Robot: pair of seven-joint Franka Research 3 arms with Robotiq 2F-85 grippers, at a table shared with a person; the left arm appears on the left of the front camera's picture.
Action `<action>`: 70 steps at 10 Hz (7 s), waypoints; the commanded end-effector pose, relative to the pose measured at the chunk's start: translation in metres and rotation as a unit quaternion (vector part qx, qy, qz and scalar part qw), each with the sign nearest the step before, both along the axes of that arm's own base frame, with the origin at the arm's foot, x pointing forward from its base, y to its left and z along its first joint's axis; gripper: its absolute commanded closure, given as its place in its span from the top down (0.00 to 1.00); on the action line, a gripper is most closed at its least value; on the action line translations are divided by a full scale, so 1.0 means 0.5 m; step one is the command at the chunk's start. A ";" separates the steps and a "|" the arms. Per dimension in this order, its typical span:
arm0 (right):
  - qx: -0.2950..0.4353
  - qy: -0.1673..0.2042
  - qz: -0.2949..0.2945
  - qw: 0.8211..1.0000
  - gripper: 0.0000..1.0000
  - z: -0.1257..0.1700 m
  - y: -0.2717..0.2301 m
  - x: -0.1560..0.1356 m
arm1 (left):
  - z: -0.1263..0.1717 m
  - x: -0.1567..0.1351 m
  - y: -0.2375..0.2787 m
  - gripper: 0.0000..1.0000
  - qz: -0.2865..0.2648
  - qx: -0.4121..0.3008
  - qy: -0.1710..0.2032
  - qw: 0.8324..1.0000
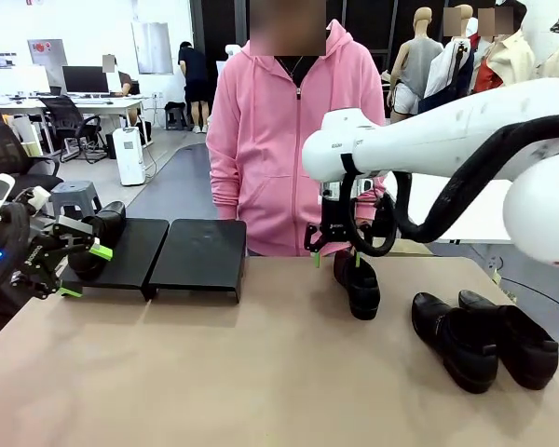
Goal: Organize the shoes by placing them on the stand.
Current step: Pick up one Shoe and place it in the middle of the table.
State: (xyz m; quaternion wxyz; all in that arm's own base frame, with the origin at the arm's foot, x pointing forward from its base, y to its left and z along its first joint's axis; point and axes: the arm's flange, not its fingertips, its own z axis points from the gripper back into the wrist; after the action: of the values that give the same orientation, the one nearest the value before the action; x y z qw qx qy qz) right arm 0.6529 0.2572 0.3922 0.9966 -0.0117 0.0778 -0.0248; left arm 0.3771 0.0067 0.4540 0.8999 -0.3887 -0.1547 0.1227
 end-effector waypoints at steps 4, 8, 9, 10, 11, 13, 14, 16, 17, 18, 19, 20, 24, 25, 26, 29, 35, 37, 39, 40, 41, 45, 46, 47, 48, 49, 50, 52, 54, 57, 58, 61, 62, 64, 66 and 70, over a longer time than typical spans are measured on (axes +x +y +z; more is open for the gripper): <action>0.001 0.028 -0.014 1.000 1.00 -0.068 -0.031 0.043 | 0.001 -0.001 0.003 1.00 0.000 -0.006 -0.001 1.000; 0.008 0.016 -0.039 0.999 0.40 -0.087 -0.038 0.038 | 0.001 -0.001 0.003 1.00 0.000 -0.006 -0.001 1.000; 0.008 0.014 -0.034 0.999 0.00 -0.086 -0.039 0.035 | 0.001 -0.001 0.003 1.00 0.000 -0.006 -0.001 1.000; -0.001 0.015 -0.035 0.999 0.00 -0.086 -0.040 0.037 | 0.001 -0.001 0.003 1.00 0.000 -0.006 -0.001 1.000; -0.010 0.020 -0.029 0.999 0.00 -0.087 -0.036 0.038 | 0.001 -0.001 0.003 1.00 0.000 -0.006 -0.001 1.000; -0.015 0.022 -0.027 0.999 0.00 -0.089 -0.036 0.035 | 0.001 -0.001 0.003 1.00 0.000 -0.006 -0.001 1.000; -0.016 0.023 -0.030 0.999 0.00 -0.088 -0.039 0.036 | 0.001 -0.001 0.003 1.00 0.000 -0.006 -0.001 1.000; -0.017 0.020 -0.038 0.999 0.00 -0.078 -0.048 0.033 | 0.001 -0.001 0.003 1.00 0.000 -0.006 -0.001 1.000; -0.019 0.016 -0.045 0.999 0.00 -0.066 -0.060 0.031 | 0.001 -0.001 0.003 1.00 0.000 -0.006 -0.001 1.000; -0.016 0.013 -0.058 0.998 0.00 -0.053 -0.076 0.028 | 0.001 -0.001 0.003 1.00 0.000 -0.006 -0.001 1.000; -0.013 0.003 -0.067 0.998 0.00 -0.031 -0.097 0.017 | 0.001 -0.001 0.003 1.00 0.000 -0.006 -0.001 1.000; -0.005 -0.004 -0.073 0.997 0.00 0.013 -0.117 -0.017 | 0.001 -0.001 0.003 1.00 0.000 -0.006 -0.001 1.000; 0.030 0.008 -0.018 0.999 0.00 0.164 -0.190 -0.383 | 0.001 -0.001 0.003 1.00 0.000 -0.006 -0.001 1.000; 0.046 -0.019 -0.016 0.999 0.00 0.159 -0.200 -0.417 | 0.001 -0.001 0.003 1.00 0.000 -0.006 -0.001 1.000; 0.066 -0.029 -0.007 0.997 0.00 0.158 -0.206 -0.408 | 0.001 -0.001 0.003 1.00 0.000 -0.006 -0.001 1.000; 0.021 -0.002 -0.023 1.000 0.00 0.180 -0.185 -0.420 | 0.001 -0.001 0.003 1.00 0.000 -0.006 -0.001 1.000; 0.093 0.005 0.063 0.994 0.00 0.038 0.194 -0.392 | 0.001 -0.001 0.003 1.00 0.000 -0.006 -0.001 1.000; 0.093 0.027 0.070 0.993 0.00 0.013 0.247 -0.443 | 0.001 -0.001 0.003 1.00 0.000 -0.006 -0.001 1.000; 0.067 0.029 0.041 0.996 0.00 -0.005 0.268 -0.502 | 0.001 -0.001 0.003 1.00 0.000 -0.006 -0.001 1.000; 0.053 0.024 0.008 0.998 0.00 -0.013 0.258 -0.499 | 0.001 -0.001 0.003 1.00 0.000 -0.006 -0.001 1.000; 0.069 0.042 0.013 0.997 0.00 -0.024 0.273 -0.488 | 0.001 -0.001 0.003 1.00 0.000 -0.006 -0.001 1.000; 0.070 0.059 0.035 0.995 0.20 -0.042 0.282 -0.458 | 0.001 -0.001 0.003 1.00 0.000 -0.006 -0.001 1.000; 0.062 0.052 0.034 0.996 0.79 -0.041 0.286 -0.460 | 0.001 -0.001 0.003 1.00 0.000 -0.006 -0.001 1.000; 0.062 0.047 0.034 0.996 1.00 -0.035 0.285 -0.461 | 0.001 -0.001 0.003 1.00 0.000 -0.006 -0.001 1.000; 0.064 0.046 0.049 0.996 1.00 -0.025 0.274 -0.462 | 0.001 -0.001 0.003 1.00 0.000 -0.006 -0.001 1.000; 0.078 0.052 0.067 0.993 1.00 -0.009 0.260 -0.462 | 0.001 -0.001 0.003 1.00 0.000 -0.006 -0.001 1.000; 0.094 0.041 0.075 0.992 1.00 0.026 0.216 -0.465 | 0.001 -0.001 0.003 1.00 0.000 -0.006 -0.001 1.000; 0.121 -0.016 0.040 0.992 1.00 0.134 0.024 -0.498 | 0.001 -0.001 0.003 1.00 0.000 -0.006 -0.001 1.000; 0.229 -0.042 0.128 0.964 1.00 0.208 -0.152 -0.556 | 0.001 -0.001 0.003 1.00 0.000 -0.006 -0.001 1.000; 0.361 -0.046 0.167 0.916 1.00 0.233 -0.406 -0.562 | 0.001 -0.001 0.003 1.00 0.000 -0.006 -0.001 1.000; 0.405 -0.063 0.167 0.897 1.00 0.220 -0.488 -0.559 | 0.001 -0.001 0.003 1.00 0.000 -0.006 -0.001 1.000; 0.504 -0.106 0.039 0.856 1.00 0.139 -0.630 -0.586 | 0.001 -0.001 0.003 1.00 0.000 -0.006 -0.001 1.000; 0.493 -0.110 -0.026 0.863 1.00 0.114 -0.625 -0.593 | 0.001 -0.001 0.003 1.00 0.000 -0.006 -0.001 1.000; 0.490 -0.093 0.030 0.867 1.00 0.125 -0.674 -0.593 | 0.001 -0.001 0.003 1.00 0.000 -0.006 -0.001 1.000; 0.490 -0.093 0.030 0.867 1.00 0.125 -0.674 -0.593 | 0.001 -0.001 0.003 1.00 0.000 -0.006 -0.001 1.000; 0.490 -0.093 0.030 0.867 1.00 0.125 -0.674 -0.593 | 0.001 -0.001 0.003 1.00 0.000 -0.006 -0.001 1.000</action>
State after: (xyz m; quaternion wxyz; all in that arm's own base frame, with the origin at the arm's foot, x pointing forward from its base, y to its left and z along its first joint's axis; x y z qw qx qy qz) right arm 0.3564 -0.0753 0.4552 0.8759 0.4813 -0.0121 0.0313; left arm 0.3771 0.0074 0.4539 0.9000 -0.3881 -0.1550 0.1236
